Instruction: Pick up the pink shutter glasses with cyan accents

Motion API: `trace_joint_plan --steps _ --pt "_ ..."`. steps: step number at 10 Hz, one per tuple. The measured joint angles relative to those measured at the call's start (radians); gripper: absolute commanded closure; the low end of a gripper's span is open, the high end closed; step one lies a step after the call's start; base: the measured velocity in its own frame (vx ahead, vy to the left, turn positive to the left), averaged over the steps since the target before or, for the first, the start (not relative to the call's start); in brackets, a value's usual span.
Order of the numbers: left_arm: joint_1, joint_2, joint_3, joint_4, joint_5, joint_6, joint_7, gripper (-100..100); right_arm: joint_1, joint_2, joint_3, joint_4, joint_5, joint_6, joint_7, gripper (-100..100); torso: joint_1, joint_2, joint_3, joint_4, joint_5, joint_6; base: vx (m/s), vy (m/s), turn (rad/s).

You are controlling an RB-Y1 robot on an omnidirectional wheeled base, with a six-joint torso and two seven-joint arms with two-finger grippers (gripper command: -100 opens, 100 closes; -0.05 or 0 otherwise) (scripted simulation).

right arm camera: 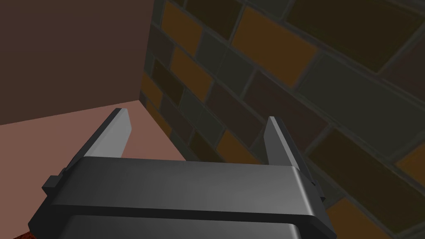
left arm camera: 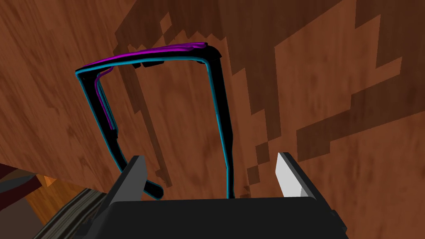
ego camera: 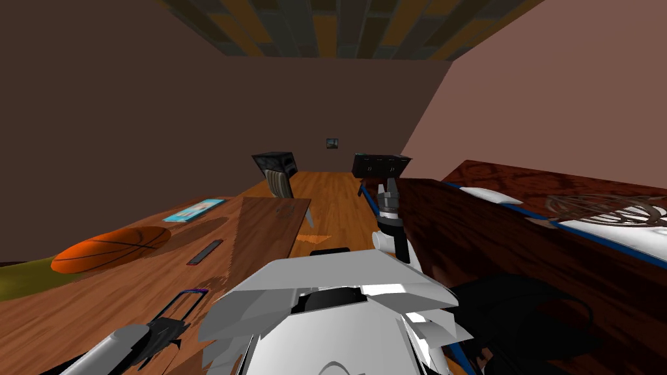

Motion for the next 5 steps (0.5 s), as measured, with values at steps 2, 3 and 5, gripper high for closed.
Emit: trace_joint_plan --steps 2,3,5 --pt "-0.011 0.005 -0.025 0.010 -0.008 -0.005 0.057 -100 0.000 0.000 0.000 0.000 0.000 0.000 0.000 0 0.000 -0.001 -0.001 0.000 0.000 -0.002 -0.089 0.012 -0.068" --pt "-0.026 0.012 -0.053 0.020 -0.026 -0.008 0.091 -100 0.000 0.000 0.000 0.000 0.000 0.000 0.000 0 0.000 0.001 0.000 0.000 0.000 0.000 -0.133 0.035 -0.155" --pt "-0.045 0.019 -0.078 0.043 -0.030 -0.016 0.141 -100 0.000 0.000 0.000 0.000 0.000 0.000 0.000 0 0.000 -0.001 0.000 0.000 0.000 -0.002 -0.092 0.003 -0.090"
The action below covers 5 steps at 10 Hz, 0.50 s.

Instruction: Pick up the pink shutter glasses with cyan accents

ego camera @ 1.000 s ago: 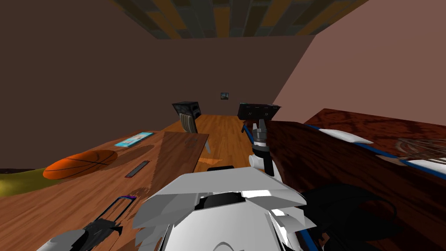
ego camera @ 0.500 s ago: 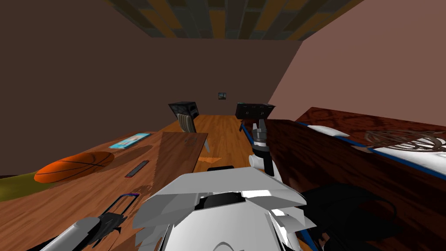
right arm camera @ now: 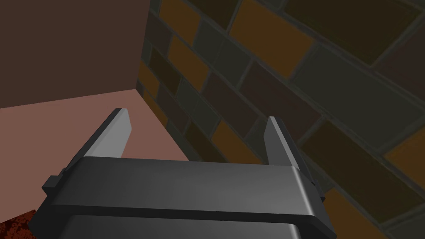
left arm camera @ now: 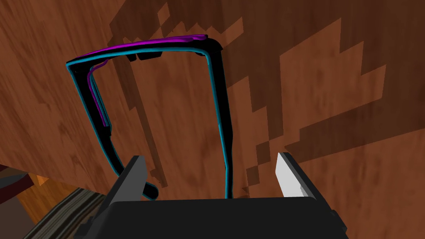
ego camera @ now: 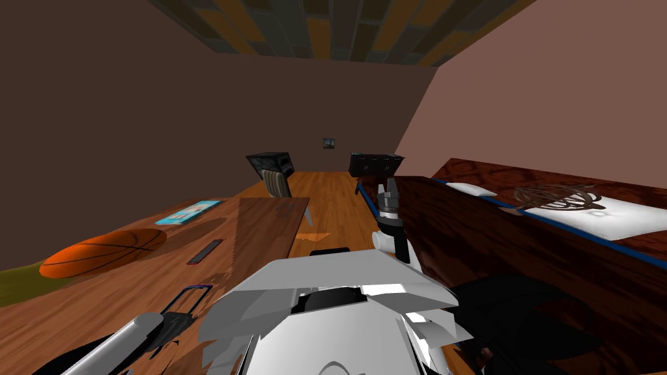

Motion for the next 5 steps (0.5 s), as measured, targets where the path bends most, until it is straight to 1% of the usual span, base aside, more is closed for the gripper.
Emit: trace_joint_plan --steps 1,2,3,4,5 --pt "-0.020 0.009 -0.027 0.019 -0.012 -0.005 0.023 -100 0.000 0.000 0.000 0.000 0.000 0.000 0.000 0 -0.001 0.002 0.001 0.000 0.000 0.001 -0.127 0.004 -0.121" --pt "-0.033 0.014 -0.046 0.032 -0.018 -0.010 0.045 -100 0.000 0.000 0.000 0.000 0.000 0.000 0.000 0 0.000 0.002 0.001 0.000 0.001 0.000 -0.051 -0.001 -0.001" --pt "-0.032 0.014 -0.053 0.028 -0.024 -0.010 0.073 -100 0.000 0.000 0.000 0.000 0.000 0.000 0.000 0 0.000 -0.001 0.000 0.000 0.001 0.000 -0.005 -0.004 0.018" --pt "-0.031 0.014 -0.056 0.026 -0.027 -0.009 0.095 -100 0.000 0.000 0.000 0.000 0.000 0.000 0.000 0 0.000 -0.004 -0.002 -0.001 0.001 0.000 -0.087 0.009 -0.323" --pt "-0.054 0.024 -0.081 0.052 -0.032 -0.015 0.110 -100 0.000 0.000 0.000 0.000 0.000 0.000 0.000 0 0.001 -0.001 -0.001 -0.001 0.001 0.000 -0.118 0.004 0.005"
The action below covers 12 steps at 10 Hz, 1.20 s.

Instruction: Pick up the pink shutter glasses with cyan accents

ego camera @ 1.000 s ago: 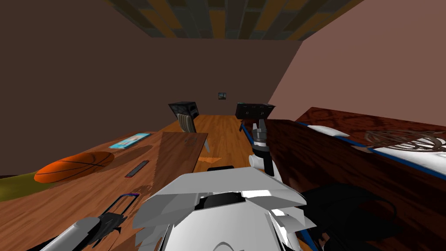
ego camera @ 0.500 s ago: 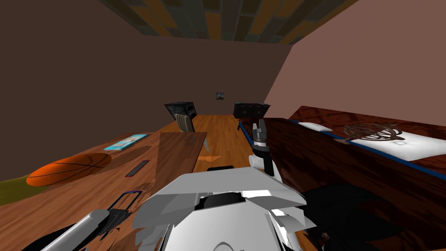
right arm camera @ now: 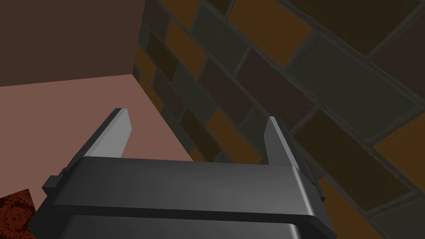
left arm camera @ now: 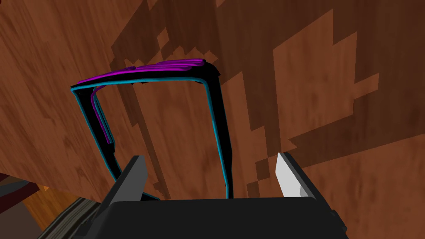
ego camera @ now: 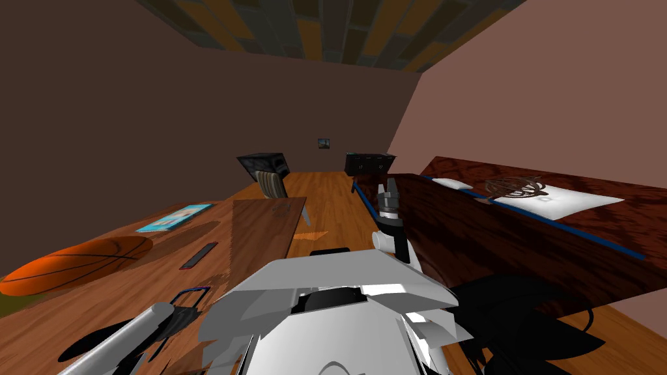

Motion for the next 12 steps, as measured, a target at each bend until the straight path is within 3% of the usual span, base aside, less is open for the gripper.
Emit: trace_joint_plan --steps 2,4,6,11,12 --pt "-0.008 0.003 -0.026 -0.001 -0.019 -0.003 0.056 -100 0.000 0.000 0.000 0.000 0.000 0.000 0.000 0 0.001 0.001 0.001 0.000 0.001 -0.001 -0.104 -0.003 -0.079" --pt "-0.038 0.016 -0.072 0.031 -0.037 -0.014 0.102 -100 0.000 0.000 0.000 0.000 0.000 0.000 0.000 0 0.002 0.004 0.002 0.001 0.002 0.000 -0.094 0.005 -0.075" --pt "-0.037 0.016 -0.082 0.024 -0.046 -0.012 0.157 -100 0.000 0.000 0.000 0.000 0.000 0.000 0.000 0 0.003 -0.003 -0.002 0.000 0.002 0.000 -0.044 0.004 -0.104" --pt "-0.095 0.042 -0.180 0.072 -0.094 -0.028 0.299 -100 0.000 0.000 0.000 0.000 0.000 0.000 0.000 0 0.002 0.004 0.003 0.001 0.002 0.000 -0.103 -0.005 -0.082" --pt "-0.099 0.043 -0.187 0.076 -0.096 -0.030 0.326 -100 0.000 0.000 0.000 0.000 0.000 0.000 0.000 0 0.002 0.001 0.001 0.000 0.002 -0.001 -0.093 -0.014 -0.169"
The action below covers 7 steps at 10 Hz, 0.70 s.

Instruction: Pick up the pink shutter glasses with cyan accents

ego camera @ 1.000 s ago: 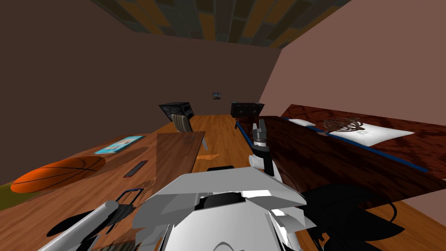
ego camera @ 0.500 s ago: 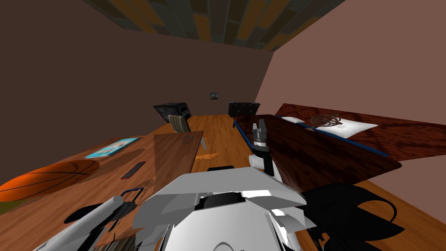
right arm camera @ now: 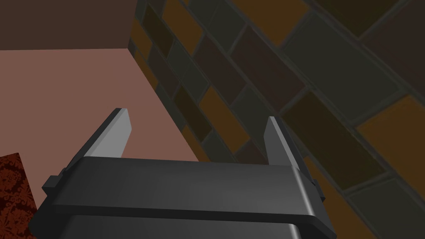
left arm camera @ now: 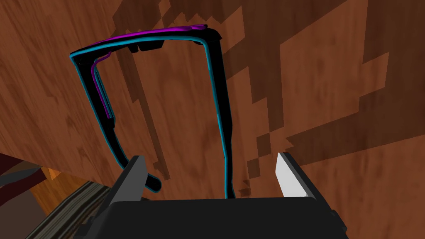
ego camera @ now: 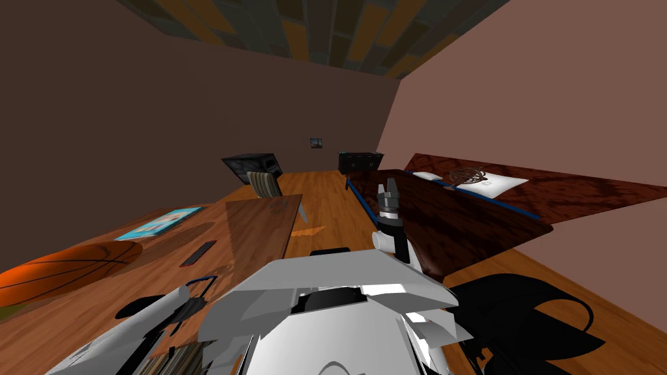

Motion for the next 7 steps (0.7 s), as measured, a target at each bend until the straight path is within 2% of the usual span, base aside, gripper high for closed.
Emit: trace_joint_plan --steps 1,2,4,5,7 --pt "-0.029 0.009 -0.026 0.038 -0.002 -0.010 0.012 -100 0.000 0.000 0.000 0.000 0.000 0.000 0.000 0 -0.001 0.000 0.000 0.000 0.000 0.001 -0.103 -0.006 -0.137" --pt "-0.035 0.013 -0.046 0.037 -0.017 -0.013 0.038 -100 0.000 0.000 0.000 0.000 0.000 0.000 0.000 0 0.000 0.001 0.000 0.000 0.000 0.000 -0.053 0.002 0.012" --pt "-0.034 0.014 -0.055 0.031 -0.024 -0.011 0.090 -100 0.000 0.000 0.000 0.000 0.000 0.000 0.000 0 0.001 -0.003 -0.002 -0.001 0.000 0.000 -0.008 0.001 0.014" --pt "-0.033 0.014 -0.056 0.031 -0.024 -0.011 0.094 100 0.000 0.000 0.000 0.000 0.000 0.000 0.000 0 0.001 -0.005 -0.003 -0.001 0.000 0.000 0.000 0.000 0.000" --pt "-0.033 0.013 -0.056 0.032 -0.024 -0.010 0.094 100 0.000 0.000 0.000 0.000 0.000 0.000 0.000 0 0.001 -0.005 -0.003 -0.001 -0.001 0.000 -0.001 -0.003 0.000"
